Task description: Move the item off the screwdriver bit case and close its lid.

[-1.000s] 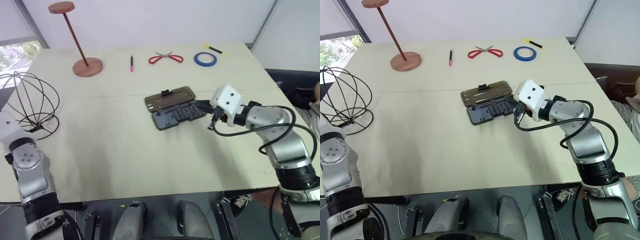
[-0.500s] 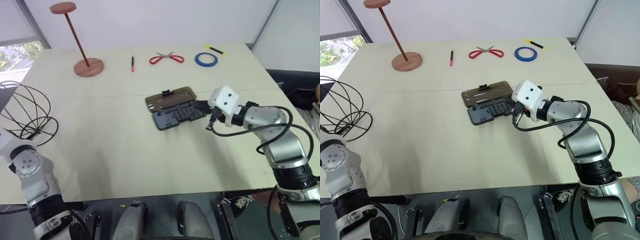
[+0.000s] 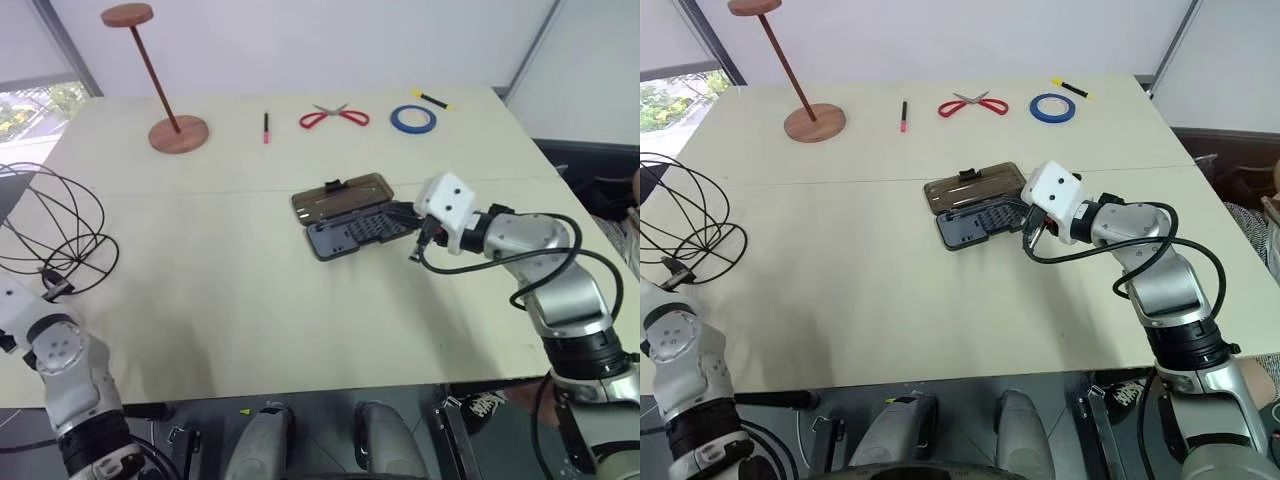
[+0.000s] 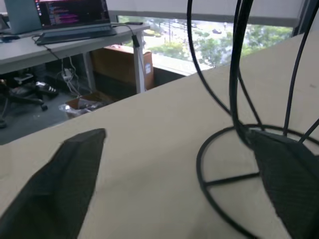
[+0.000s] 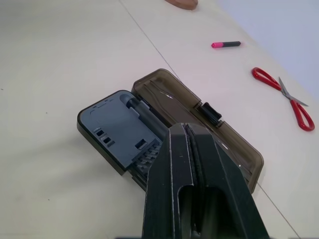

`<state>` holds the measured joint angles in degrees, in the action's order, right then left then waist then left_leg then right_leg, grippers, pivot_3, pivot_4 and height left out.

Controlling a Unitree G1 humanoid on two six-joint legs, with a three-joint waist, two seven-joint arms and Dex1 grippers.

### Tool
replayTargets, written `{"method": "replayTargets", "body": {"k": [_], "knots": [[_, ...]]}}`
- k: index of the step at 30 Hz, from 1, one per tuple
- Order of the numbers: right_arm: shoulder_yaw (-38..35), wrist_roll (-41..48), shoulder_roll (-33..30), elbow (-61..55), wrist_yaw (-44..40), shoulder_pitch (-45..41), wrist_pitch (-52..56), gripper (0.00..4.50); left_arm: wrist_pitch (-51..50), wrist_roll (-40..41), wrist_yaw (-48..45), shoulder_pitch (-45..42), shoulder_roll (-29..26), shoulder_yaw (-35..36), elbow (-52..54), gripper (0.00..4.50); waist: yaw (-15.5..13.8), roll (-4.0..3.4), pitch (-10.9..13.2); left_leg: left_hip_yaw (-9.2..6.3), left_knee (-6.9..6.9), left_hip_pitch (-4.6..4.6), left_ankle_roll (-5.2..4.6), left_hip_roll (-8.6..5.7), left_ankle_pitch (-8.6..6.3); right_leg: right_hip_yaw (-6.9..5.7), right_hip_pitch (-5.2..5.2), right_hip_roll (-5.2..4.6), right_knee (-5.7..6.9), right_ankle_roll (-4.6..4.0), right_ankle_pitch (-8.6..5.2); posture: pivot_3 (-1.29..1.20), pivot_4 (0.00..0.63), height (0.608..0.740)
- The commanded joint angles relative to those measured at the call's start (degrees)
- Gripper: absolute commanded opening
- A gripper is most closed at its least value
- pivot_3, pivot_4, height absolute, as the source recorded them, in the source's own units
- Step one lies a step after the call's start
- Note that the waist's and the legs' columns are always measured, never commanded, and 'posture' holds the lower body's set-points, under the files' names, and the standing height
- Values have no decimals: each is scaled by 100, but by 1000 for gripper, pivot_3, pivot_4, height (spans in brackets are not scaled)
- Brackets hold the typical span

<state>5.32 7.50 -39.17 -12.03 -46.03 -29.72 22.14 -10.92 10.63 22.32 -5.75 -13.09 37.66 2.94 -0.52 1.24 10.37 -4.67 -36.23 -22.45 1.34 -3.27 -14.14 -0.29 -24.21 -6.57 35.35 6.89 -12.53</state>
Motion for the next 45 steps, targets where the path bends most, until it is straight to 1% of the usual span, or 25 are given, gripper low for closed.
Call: {"method": "replayTargets", "body": {"k": [1, 5, 7, 8, 9, 12, 14, 16, 21, 24, 25, 28, 29, 30, 35, 36, 38, 42, 45], "knots": [[-51, 9, 38, -63, -4, -76, -118, 0, -228, -47, -35, 389, 141, -93, 826, 4474, -1, 1, 0, 0, 0, 0, 0, 0, 0, 0, 0, 0, 0, 0, 0, 0, 150, 740], [-41, 16, 58, -46, -19, -64, -128, 0, -620, 51, -539, 1303, 457, -600, 1900, 4474, -2, 0, 0, 0, 1, -1, 0, 2, 0, 1, 0, -1, -3, -1, 0, 0, 150, 740], [-34, 9, 68, -47, -16, -51, -134, 0, -717, 87, -1055, 1673, 409, -1043, 2235, 4474, -11, 0, 0, 2, 1, -2, 0, 3, 0, 1, 0, -1, -4, -3, -1, 0, 150, 740], [-34, 7, 71, -51, -14, -44, -131, 0, -813, 227, -1410, 1753, 336, -1298, 2347, 4474, -24, 0, 0, 2, 1, -2, 0, 3, -1, 0, 1, 0, -4, -4, -3, 0, 150, 740], [-37, 5, 73, -49, -9, -41, -130, 0, -830, 324, -1789, 1718, 189, -1549, 2425, 4474, -37, 0, 0, 6, 0, -3, 0, 2, -1, -1, 4, 0, -5, -18, -10, 0, 150, 740], [-48, -9, 77, -54, 2, -33, -128, 0, -1019, 595, -2453, 1481, -110, -1929, 2460, 4474, -31, 1, 0, 8, -7, -6, 0, 3, 0, -9, 13, -1, -9, -29, -13, 0, 150, 740], [-61, -27, 82, -59, 30, -26, -117, 0, -1322, 796, -2936, 1007, -422, -2180, 2277, 4474, -20, 1, 0, 8, -7, -5, 0, 3, 0, -8, 13, -1, -11, -29, -12, 0, 150, 740], [-88, -28, 100, -32, 70, -26, -110, 0, -1506, 869, -3654, 512, -885, -2577, 2040, 4474, -13, 1, 0, 9, -6, -4, -1, 1, 0, -9, 11, 4, -9, -25, -10, 0, 150, 740], [-164, -46, 134, -47, 223, 5, -48, 0, -1888, 1144, -4605, 133, -1480, -2962, 1873, 4474, 119, -2, 0, 5, 3, 0, -4, 2, -2, 0, 5, 3, -11, -6, 1, 0, 150, 740], [-199, -119, 140, 303, 329, -190, -122, 0, -1992, 1239, -5223, -273, -1767, -3258, 1697, 4474, 120, -3, 2, 1, 6, -2, -4, 3, -2, -1, -3, 6, -5, -6, 1, 0, 150, 740], [-184, -145, 140, 234, 380, -157, -93, 0, -1993, 1292, -5389, -241, -1862, -3253, 1715, 4474, 120, -3, 2, 3, 5, -2, -3, 3, -1, -3, -2, 9, -5, -6, 1, 0, 150, 740], [-179, -161, 251, 747, 458, -543, -119, 770, -2000, 1267, -5879, -724, -2095, -3497, 1406, 4500, 122, -8, 5, 3, 4, -1, -3, 4, -1, -2, 0, 8, -5, -7, 1, 0, 150, 740], [-176, -158, 273, 842, 446, -619, -140, 1299, -2061, 1361, -5958, -838, -2111, -3498, 1420, 4500, 123, -8, 5, 3, 3, -2, -3, 3, -1, -2, -1, 8, -5, -8, 1, 0, 150, 740], [-173, -146, 277, 768, 448, -600, -109, 1728, -2110, 1460, -6012, -816, -2132, -3435, 1514, 4500, 124, -7, 5, 2, 3, -2, -3, 3, -1, -2, -1, 8, -5, -7, 1, 0, 150, 740], [5, -398, 335, 1590, 425, -1126, -509, 4324, -2306, 1547, -6316, -1268, -2193, -3589, 1527, 4500, 129, -8, 6, 0, 8, -6, -3, 3, -1, -1, -7, 8, -6, -6, 2, 0, 150, 740], [54, -452, 369, 1825, 407, -1274, -587, 4423, -2359, 1585, -6365, -1346, -2176, -3612, 1507, 4500, 135, -8, 6, 0, 8, -5, -3, 3, -1, -1, -7, 7, -6, -6, 2, 0, 150, 740], [160, -553, 499, 2381, 354, -1640, -734, 4423, -2397, 1656, -6492, -1406, -2155, -3656, 1469, 4500, 157, -8, 6, 1, 7, -5, -3, 3, -1, -1, -7, 7, -6, -6, 2, 0, 150, 740], [345, -755, 975, 4092, 351, -2614, -906, 4423, -2297, 1575, -6599, -1392, -2078, -3813, 1365, 4500, 186, -11, 8, 4, 8, -1, -2, 3, 0, 0, -8, 9, -2, -6, 2, 0, 150, 740], [442, -1025, 1282, 5531, 549, -3390, -957, 4423, -2290, 1573, -6536, -1395, -1984, -3794, 1348, 4500, 170, -13, 9, 3, 10, -2, -1, 3, 1, 0, -11, 9, 1, -7, 3, 0, 150, 740]]}}
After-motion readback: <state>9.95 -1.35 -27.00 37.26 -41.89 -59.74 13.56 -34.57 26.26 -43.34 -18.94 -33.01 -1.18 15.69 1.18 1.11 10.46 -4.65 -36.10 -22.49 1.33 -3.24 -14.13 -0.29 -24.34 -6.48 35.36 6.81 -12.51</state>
